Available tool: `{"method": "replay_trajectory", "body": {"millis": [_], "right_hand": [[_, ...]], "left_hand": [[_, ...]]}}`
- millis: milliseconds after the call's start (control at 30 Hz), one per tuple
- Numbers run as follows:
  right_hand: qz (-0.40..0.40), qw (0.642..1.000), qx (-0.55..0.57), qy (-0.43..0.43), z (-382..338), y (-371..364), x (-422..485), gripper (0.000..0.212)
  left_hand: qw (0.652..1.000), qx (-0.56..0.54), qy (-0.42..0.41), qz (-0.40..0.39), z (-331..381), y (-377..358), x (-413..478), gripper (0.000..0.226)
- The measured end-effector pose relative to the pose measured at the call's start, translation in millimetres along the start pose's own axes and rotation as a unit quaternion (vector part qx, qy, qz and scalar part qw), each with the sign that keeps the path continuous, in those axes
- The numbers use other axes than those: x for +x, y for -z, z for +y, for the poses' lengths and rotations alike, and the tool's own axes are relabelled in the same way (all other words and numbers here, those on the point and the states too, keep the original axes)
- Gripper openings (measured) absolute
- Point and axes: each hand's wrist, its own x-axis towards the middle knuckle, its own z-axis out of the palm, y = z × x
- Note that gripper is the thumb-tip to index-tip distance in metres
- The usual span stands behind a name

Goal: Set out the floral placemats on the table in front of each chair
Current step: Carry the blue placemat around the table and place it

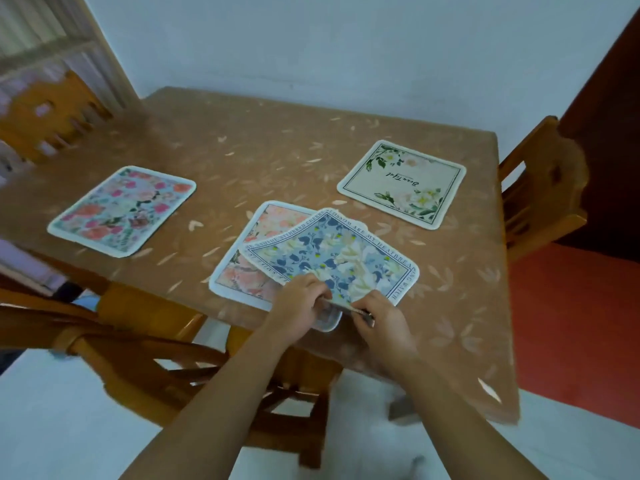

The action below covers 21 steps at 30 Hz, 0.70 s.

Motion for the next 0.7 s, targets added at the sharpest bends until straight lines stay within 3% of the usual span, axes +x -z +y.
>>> {"method": "replay_trajectory", "body": {"millis": [333, 700], "right_hand": [[0.018, 0.999, -0.036, 0.0, -95.5, -92.3, -3.0, 0.006], [0.007, 1.0, -0.028, 0.002, -172.7, -175.7, 86.2, 0.009]], "left_hand": [[0.995, -0.031, -0.035, -0.083, -110.7, 63.1, -45.5, 0.015], [0.996, -0.031, -0.017, -0.086, -232.6, 130.5, -15.1, 0.006]]}}
